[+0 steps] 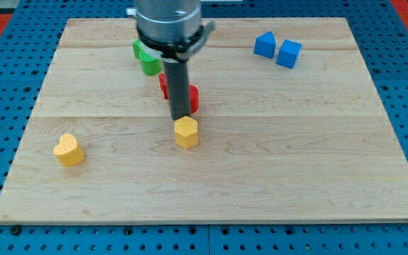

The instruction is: Push the hexagon into the yellow heart

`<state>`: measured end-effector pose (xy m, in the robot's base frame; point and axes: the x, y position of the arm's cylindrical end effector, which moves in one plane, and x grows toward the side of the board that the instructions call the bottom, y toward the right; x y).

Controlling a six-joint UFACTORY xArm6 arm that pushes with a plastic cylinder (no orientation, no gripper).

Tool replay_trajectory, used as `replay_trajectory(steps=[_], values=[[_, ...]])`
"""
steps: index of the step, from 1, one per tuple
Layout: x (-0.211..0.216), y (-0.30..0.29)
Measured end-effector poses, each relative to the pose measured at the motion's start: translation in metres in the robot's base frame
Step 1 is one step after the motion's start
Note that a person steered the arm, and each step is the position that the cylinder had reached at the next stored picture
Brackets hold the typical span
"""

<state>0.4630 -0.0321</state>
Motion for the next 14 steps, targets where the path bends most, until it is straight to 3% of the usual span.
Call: replay_trajectory(steps=[1, 3, 4, 5, 6, 7, 10, 14], values=[[0.043, -0.005], [0.051, 0.027], [0.075, 0.008], [0.063, 0.037], [0.094, 0.04], [0.113, 0.022], [0.111, -0.136], [0.111, -0.19]])
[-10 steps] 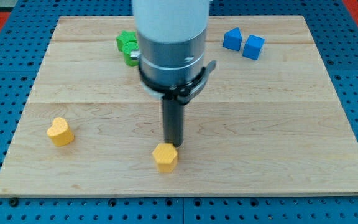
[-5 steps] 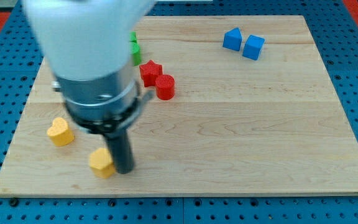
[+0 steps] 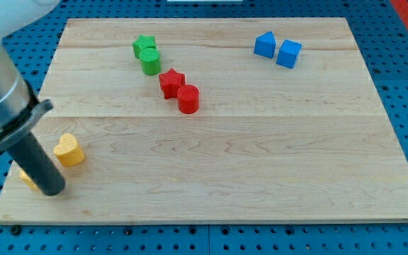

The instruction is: Push the hexagon into the yellow heart

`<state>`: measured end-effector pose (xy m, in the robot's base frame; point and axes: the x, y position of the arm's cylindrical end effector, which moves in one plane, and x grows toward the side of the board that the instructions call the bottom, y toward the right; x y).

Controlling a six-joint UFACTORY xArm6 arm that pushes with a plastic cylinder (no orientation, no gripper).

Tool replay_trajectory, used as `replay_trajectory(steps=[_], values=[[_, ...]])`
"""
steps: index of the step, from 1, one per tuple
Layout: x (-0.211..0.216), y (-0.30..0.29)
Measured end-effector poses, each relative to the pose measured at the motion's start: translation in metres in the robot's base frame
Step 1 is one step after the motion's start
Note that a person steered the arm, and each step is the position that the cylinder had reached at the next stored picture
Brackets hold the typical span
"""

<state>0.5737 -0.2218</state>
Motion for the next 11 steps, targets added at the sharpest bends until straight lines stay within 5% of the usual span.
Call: replay_trajectory(steps=[5, 11], values=[[0.014, -0.082], [-0.058, -0.028]])
